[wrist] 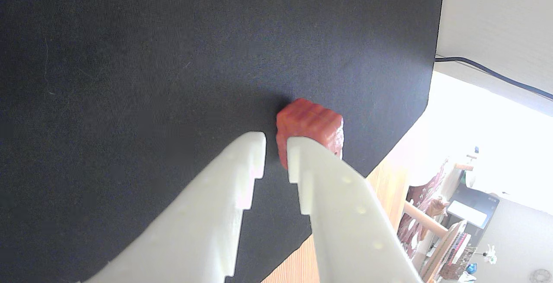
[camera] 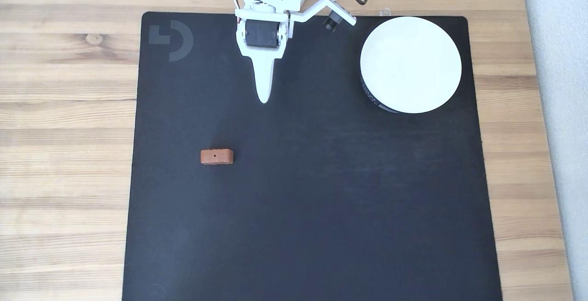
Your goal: Pick up the toy and place it on the plate
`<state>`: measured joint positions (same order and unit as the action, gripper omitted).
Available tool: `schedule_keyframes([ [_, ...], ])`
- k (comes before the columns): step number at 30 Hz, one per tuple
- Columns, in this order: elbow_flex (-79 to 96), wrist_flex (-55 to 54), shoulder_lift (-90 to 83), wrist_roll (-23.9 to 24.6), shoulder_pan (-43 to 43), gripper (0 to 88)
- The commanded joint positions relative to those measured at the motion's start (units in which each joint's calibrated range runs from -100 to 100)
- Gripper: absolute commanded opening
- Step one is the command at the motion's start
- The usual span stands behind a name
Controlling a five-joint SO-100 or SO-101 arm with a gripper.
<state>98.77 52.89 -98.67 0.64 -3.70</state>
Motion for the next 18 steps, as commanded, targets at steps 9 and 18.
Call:
schedule_keyframes([
  [9, 0.7, 0.4, -0.7, 0.1, -2.8, 2.6],
  [18, -1.4, 0.5, -0.3, 0.1, -3.1, 2.6],
])
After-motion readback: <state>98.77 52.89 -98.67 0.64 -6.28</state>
